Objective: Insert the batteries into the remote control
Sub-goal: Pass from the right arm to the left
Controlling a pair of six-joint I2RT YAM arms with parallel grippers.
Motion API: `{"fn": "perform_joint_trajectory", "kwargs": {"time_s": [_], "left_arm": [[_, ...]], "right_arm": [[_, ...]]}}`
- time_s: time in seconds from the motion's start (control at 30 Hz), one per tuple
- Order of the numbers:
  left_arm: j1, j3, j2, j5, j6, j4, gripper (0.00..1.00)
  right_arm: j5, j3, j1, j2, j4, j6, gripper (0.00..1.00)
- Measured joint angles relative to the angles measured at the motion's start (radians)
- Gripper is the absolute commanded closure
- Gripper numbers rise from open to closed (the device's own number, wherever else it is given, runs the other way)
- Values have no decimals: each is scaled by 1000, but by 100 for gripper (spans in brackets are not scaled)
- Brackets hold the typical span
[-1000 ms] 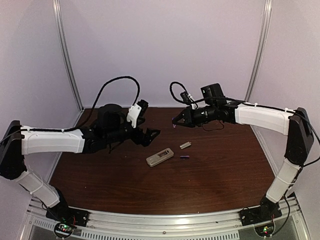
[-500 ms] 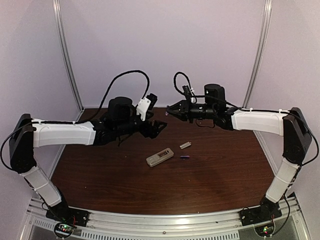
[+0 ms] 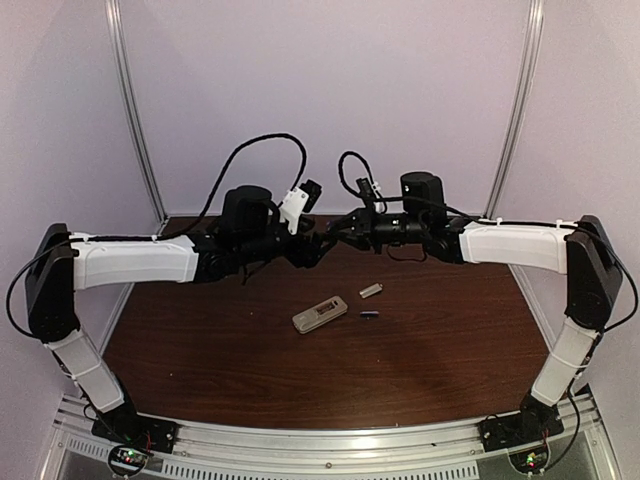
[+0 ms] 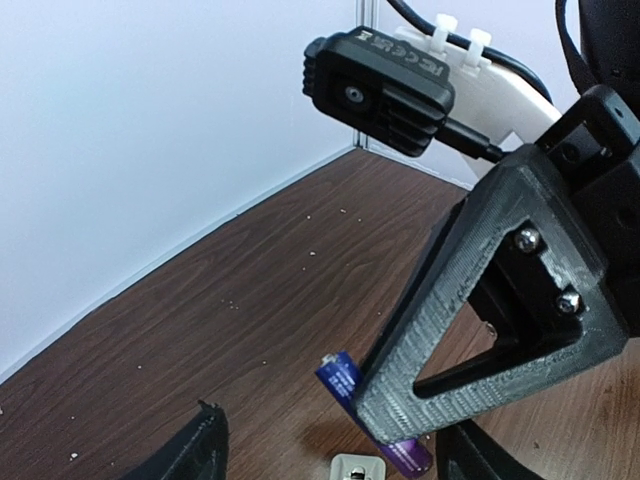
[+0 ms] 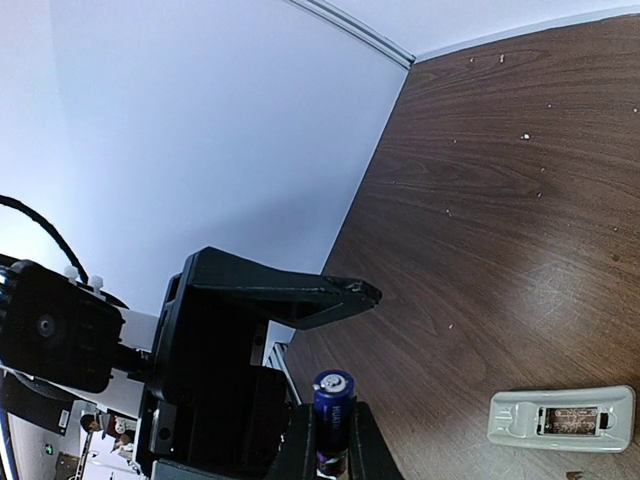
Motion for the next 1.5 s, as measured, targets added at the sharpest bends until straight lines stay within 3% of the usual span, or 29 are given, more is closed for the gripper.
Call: {"fn": "perform_joint_trajectory", "kwargs": {"time_s": [0.2,0.43,0.83,0.97,1.17,1.5], "left_arm": [[-2,11,16,12,3,-2,44],[-5,11,18,34,-2,-5,70],[-9,11,19,27,-14,-29,100],[-7,11,19,16,-19,-34,100],[-7,11,19,10,-16,-39,100],[-8,-39,11,14,-14,0,100]], "right_arm": [[6,0,0,0,-15,-15,100],[11,0,0,0,-19,-20,100],[33,0,1,0,-21,-29,100],[34,0,0,0,-27,-36,96],[20,5,0,0,-50,-51,74],[-18,37,2,0,-145,-74,74]]}}
